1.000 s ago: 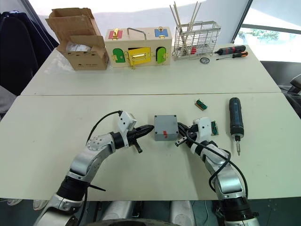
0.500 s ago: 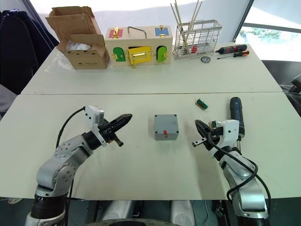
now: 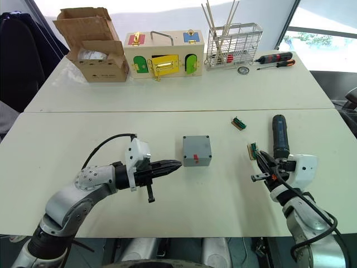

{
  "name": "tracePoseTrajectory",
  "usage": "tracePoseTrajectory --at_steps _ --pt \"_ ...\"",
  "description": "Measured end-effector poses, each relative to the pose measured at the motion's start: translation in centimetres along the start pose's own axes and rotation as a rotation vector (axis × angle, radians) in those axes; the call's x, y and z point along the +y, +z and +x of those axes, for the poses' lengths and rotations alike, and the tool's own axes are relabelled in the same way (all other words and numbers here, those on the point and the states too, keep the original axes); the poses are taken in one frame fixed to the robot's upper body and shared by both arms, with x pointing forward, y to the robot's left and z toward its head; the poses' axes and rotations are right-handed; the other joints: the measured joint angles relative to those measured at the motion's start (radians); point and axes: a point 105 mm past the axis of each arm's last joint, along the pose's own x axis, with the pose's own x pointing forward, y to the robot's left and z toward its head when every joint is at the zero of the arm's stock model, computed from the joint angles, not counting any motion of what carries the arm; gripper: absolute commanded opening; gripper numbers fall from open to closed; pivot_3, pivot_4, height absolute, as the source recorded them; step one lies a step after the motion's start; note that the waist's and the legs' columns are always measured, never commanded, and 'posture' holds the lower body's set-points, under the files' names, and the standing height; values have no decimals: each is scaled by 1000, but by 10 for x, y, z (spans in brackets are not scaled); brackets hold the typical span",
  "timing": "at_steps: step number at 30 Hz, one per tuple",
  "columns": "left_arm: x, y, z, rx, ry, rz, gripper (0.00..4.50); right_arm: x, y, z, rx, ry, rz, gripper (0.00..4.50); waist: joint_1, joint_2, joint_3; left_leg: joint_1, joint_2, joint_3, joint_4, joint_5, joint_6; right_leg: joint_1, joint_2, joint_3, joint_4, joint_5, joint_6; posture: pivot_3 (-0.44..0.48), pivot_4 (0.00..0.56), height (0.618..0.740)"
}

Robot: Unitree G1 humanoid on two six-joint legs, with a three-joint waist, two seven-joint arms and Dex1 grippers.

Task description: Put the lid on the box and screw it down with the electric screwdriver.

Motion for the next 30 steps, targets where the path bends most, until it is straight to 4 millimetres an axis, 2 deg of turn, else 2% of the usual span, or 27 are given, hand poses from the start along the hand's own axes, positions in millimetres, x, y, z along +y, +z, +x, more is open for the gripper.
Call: tracePoseTrajectory --at_steps 3,6,9,17,20,24,30 --pt "-2 -3 3 -1 -17 -4 0 0 -4 -3 25 9 -4 3408 0 0 0 0 0 0 0 0 0 0 0 0 0 0 0 0 150 734" --pt "-5 -2 7 -13 -24 -12 0 -1 -6 -4 46 16 -16 4483 2 0 0 0 0 0 0 0 0 0 0 0 -1 0 0 0 150 734" --pt "-11 -3 12 -23 -49 -27 0 -3 -9 2 69 13 3 4483 -2 0 0 0 0 0 0 0 0 0 0 0 -1 0 0 0 150 734" --pt "-11 -3 12 -26 -49 -26 0 -6 -1 21 59 6 38 4483 1 1 1 -1 0 0 0 0 0 0 0 0 -1 0 1 0 150 734" --pt "-11 -2 12 -29 -48 -28 0 -5 -7 25 85 11 51 3791 0 1 1 -1 0 0 0 0 0 0 0 0 -1 0 1 0 150 734" --pt "-11 -2 13 -31 -42 -28 0 -6 -13 29 117 7 58 2492 0 2 1 -1 0 0 0 0 0 0 0 0 -1 1 3 0 150 734" --pt "-9 -3 13 -29 -25 -32 0 -7 -12 34 115 4 54 2492 -1 2 1 -1 0 0 0 0 0 0 0 0 -1 1 3 0 150 734"
